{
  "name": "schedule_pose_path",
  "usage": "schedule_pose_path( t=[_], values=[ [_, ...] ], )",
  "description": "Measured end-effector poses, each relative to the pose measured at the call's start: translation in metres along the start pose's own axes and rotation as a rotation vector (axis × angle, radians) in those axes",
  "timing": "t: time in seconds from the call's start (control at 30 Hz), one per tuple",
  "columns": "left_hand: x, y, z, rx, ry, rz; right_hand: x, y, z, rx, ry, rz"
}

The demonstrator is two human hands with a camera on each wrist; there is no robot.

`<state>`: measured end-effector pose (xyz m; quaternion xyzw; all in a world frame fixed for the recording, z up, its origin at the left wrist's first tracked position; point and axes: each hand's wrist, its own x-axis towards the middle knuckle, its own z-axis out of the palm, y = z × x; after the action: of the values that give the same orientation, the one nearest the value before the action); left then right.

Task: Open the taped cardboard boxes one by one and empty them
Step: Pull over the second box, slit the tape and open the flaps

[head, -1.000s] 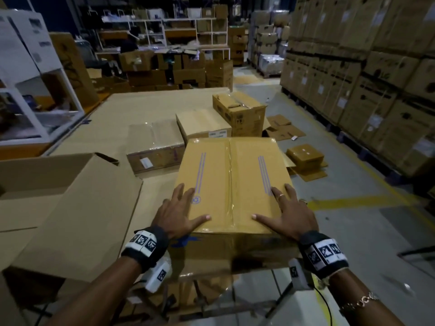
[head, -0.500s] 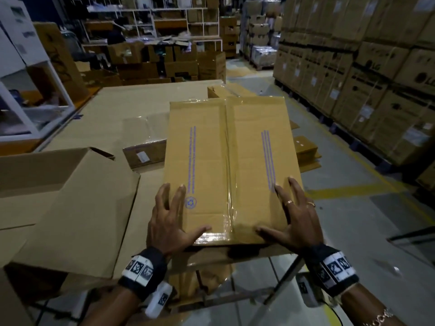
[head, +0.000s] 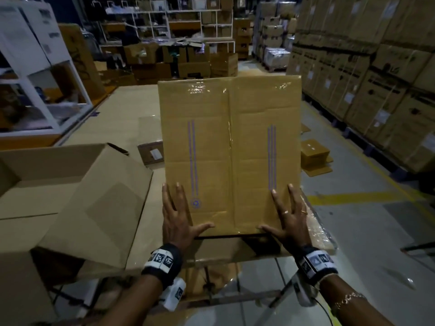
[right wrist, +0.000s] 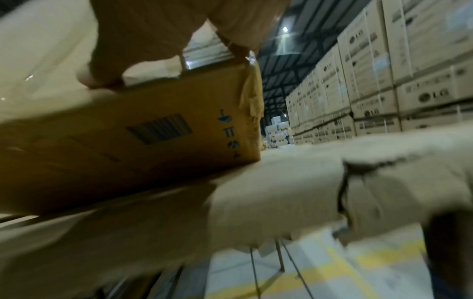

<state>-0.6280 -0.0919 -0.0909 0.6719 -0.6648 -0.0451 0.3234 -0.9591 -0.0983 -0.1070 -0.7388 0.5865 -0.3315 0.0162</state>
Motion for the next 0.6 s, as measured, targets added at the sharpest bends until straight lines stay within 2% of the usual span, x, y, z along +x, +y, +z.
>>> schedule_pose_path(
  t=[0.1, 0.2, 0.3, 0.4, 0.5, 0.6],
  values=[
    [-0.015, 0.0, 0.005, -0.061, -0.016, -0.013, -0.015, -0.006, 0.006, 0.06, 0.026, 0.003],
    [-0.026, 0.001, 0.009, -0.08, 0.028, 0.004, -0.032, 0.0, 0.018, 0.186, -0.069, 0.105],
    [-0.035, 0.001, 0.011, -0.071, 0.026, -0.005, -0.052, 0.011, 0.032, 0.132, -0.107, 0.067],
    [-0.043, -0.001, 0.01, -0.062, 0.029, 0.011, -0.056, -0.003, 0.024, 0.076, -0.133, 0.087],
    [-0.047, 0.0, 0.004, -0.035, 0.05, 0.047, -0.055, -0.017, 0.016, -0.116, -0.086, 0.051],
    [-0.047, 0.01, -0.009, -0.017, 0.116, 0.089, -0.049, -0.032, 0.002, -0.201, -0.012, 0.03]
  ],
)
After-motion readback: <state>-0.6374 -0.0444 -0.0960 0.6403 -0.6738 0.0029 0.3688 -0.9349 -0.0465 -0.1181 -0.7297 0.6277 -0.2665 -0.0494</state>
